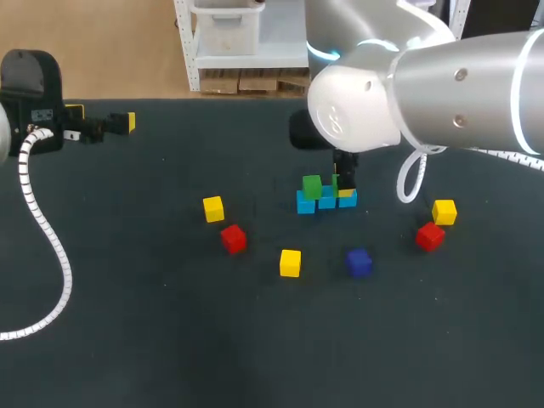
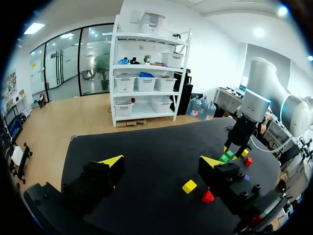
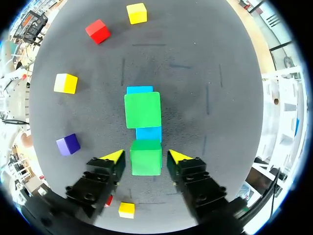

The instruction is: Place the blue cubes, place green cubes on the blue cubes, place the yellow cubes on the green cubes, then place the red cubes on the yellow cubes, and place purple cube on the red cubes.

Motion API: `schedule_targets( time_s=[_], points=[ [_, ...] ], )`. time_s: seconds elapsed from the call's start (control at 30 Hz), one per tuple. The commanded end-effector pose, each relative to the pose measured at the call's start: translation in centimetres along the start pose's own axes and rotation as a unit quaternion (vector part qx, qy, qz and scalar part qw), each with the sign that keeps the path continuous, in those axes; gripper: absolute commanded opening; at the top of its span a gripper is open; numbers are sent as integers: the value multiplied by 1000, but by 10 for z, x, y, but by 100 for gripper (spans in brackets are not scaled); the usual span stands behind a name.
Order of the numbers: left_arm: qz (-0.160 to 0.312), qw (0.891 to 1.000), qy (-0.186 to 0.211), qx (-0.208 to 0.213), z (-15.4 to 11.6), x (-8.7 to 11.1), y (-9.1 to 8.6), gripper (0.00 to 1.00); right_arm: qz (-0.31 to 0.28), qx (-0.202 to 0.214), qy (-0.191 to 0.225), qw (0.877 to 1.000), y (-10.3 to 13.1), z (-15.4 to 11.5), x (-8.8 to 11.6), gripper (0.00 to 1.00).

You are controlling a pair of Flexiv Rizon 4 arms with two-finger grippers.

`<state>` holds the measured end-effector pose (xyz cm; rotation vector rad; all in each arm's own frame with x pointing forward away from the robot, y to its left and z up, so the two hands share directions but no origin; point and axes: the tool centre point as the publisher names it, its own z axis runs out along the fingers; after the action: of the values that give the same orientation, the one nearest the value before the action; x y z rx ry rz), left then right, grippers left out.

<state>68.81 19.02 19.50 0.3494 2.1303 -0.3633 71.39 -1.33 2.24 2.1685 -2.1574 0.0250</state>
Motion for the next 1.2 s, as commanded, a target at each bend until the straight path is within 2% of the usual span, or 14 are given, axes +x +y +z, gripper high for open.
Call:
schedule_targets(
  time_s=[0.03, 0.23, 0.4, 0.6, 0.83, 1.0, 1.2],
  points=[
    [1, 1000, -2, 16, -1, 1, 4, 100, 0, 2, -1, 1000, 2, 0, 0, 100],
    [1, 1000, -2, 16, -1, 1, 4, 100, 3, 4, -5, 1000, 2, -6, 2, 100],
    [1, 1000, -2, 16, -1, 1, 4, 100, 14, 11, -14, 1000, 1, -17, 12, 100],
    [1, 1000, -2, 16, -1, 1, 4, 100, 33, 21, -37, 999, 9, -36, 31, 100],
    [1, 1000, -2, 16, -1, 1, 4, 100, 83, 24, -59, 995, 21, -50, 63, 100],
    [1, 1000, -2, 16, -1, 1, 4, 100, 126, 22, -73, 989, 31, -51, 81, 100],
    [1, 1000, -2, 16, -1, 1, 4, 100, 157, 21, -71, 985, 48, -46, 92, 100]
  ],
)
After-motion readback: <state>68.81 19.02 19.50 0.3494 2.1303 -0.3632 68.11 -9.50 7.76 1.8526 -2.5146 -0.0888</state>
